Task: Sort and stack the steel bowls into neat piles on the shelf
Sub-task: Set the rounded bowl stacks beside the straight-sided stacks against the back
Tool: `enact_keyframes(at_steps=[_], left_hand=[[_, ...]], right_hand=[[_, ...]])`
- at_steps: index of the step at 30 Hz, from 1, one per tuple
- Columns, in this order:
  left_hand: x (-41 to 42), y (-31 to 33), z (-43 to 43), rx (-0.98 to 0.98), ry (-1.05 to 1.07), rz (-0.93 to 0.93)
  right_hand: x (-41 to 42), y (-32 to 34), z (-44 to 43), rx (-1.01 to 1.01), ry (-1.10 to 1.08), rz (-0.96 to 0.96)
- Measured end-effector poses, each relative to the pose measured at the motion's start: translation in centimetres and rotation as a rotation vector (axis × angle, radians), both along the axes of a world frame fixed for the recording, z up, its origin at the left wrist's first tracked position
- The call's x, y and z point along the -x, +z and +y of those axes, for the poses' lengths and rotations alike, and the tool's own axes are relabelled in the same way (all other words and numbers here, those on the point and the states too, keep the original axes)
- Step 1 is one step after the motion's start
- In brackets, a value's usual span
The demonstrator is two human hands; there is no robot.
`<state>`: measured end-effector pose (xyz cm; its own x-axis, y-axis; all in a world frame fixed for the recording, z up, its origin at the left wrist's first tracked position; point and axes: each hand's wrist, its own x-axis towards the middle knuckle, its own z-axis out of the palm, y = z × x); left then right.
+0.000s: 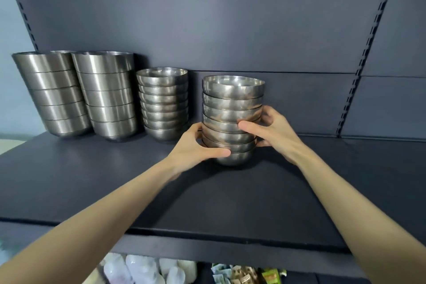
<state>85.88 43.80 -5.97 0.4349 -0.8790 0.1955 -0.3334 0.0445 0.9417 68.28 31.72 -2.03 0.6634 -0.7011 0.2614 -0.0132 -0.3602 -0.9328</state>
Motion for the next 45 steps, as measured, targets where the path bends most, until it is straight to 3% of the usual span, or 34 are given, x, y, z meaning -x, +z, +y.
enact_keyframes(at_steps=[15,24,45], left_hand=[[-4.7,-1.3,-3.8,0.014,0.100,0.034],[-4.4,-1.8,-4.3,0.108,0.301,-0.102],[-4.6,-2.3,-4.4,0.116,0.317,-0.130]], right_hand=[[-5.4,-0.5,-3.9,0.026,-0.012,-0.006],[-7.5,-0.6,-5.2,0.000,-0.010,-0.038],[-8.0,-0.9,-5.2,-0.008,0.034,-0.087]])
